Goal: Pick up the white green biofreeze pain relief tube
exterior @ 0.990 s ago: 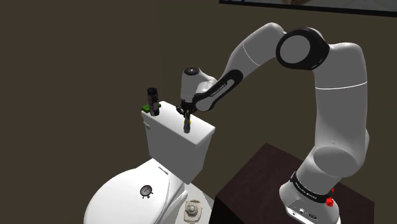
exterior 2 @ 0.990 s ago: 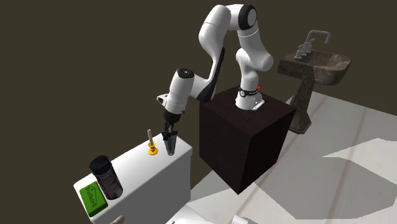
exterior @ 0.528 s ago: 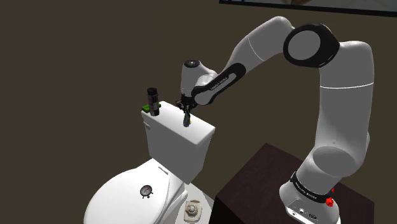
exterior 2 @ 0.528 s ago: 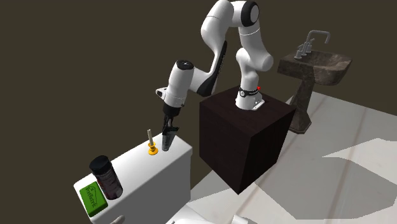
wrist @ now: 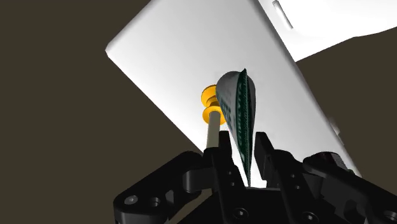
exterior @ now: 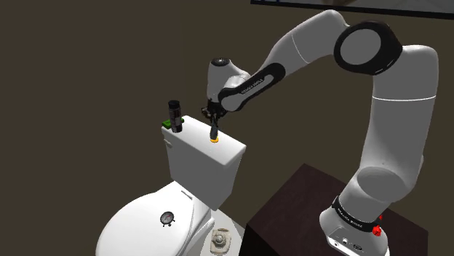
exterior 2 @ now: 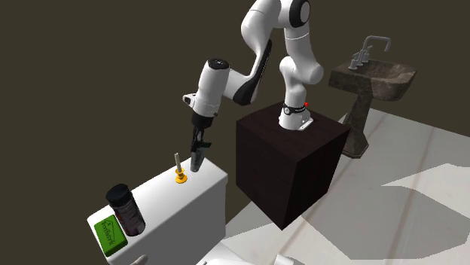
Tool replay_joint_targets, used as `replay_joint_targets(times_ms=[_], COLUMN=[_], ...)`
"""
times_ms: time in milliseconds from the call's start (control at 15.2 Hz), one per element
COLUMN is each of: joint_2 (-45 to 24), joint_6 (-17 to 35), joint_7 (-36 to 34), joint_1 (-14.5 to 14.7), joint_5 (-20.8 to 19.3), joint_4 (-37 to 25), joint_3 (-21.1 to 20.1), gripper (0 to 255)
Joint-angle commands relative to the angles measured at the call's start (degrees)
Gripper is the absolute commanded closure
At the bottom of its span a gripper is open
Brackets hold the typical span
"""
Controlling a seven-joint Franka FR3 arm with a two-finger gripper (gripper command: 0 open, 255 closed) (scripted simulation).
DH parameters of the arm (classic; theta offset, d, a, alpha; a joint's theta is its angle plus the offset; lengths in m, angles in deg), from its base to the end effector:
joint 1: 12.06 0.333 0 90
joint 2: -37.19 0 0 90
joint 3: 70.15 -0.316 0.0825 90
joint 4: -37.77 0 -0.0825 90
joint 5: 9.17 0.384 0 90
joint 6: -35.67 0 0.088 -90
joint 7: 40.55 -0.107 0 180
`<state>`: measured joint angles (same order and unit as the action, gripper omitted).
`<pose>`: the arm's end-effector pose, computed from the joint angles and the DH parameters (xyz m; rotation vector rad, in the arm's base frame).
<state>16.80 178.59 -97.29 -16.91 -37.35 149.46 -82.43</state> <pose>0.6292 0.0774 0.3203 2.8929 -0.7642 0.4688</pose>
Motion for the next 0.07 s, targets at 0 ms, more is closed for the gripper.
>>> replay_joint_targets(times_ms=[0], joint_2=[0.33], joint_6=[-0.35], joint_7=[0.15], joint_1=[-0.01], joint_5=[0.23], joint_4=[0.00], joint_3=[-0.13], gripper=[255])
